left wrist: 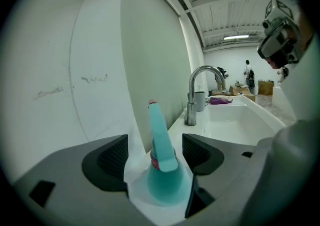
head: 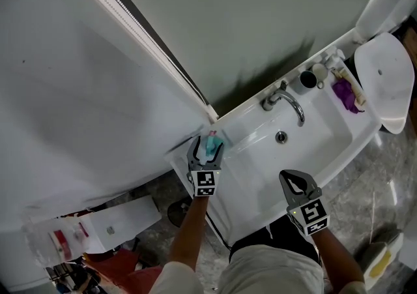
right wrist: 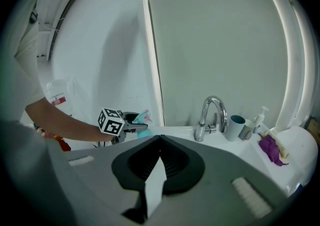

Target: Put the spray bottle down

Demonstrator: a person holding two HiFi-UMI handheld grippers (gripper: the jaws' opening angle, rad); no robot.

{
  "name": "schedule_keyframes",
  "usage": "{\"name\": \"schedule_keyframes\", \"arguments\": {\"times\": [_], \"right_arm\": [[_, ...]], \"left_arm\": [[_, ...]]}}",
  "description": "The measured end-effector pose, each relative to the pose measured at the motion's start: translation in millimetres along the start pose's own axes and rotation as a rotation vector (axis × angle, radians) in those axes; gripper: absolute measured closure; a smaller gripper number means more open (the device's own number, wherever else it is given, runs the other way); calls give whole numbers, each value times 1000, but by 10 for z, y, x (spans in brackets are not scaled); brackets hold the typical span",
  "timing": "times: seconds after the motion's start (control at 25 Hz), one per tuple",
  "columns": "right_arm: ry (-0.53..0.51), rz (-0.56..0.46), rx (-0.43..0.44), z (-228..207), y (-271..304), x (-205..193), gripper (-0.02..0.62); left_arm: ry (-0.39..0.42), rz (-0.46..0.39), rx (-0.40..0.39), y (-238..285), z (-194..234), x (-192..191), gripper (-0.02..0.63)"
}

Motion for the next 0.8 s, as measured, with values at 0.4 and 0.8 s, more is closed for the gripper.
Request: {"name": "schedule_keyframes", "arguments": {"times": [0.4,0.8], "right_arm": [[-22,-14,-4,208,-262,125,584],[-66,-115,24,374,-639,388,584]], "left_arm": [[-5,-65,30,-563,71,339,282],[-49,-154,115,-1458,-55,995,398]]}}
Point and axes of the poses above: the fingertips, and each gripper's own axes: y forward along the fingers, z to its left, x out of its top, the point moved 10 cm from there along -y, backward along the fingers, and after that the axes turned 7 degrees about -z, right-handed, at the moved point
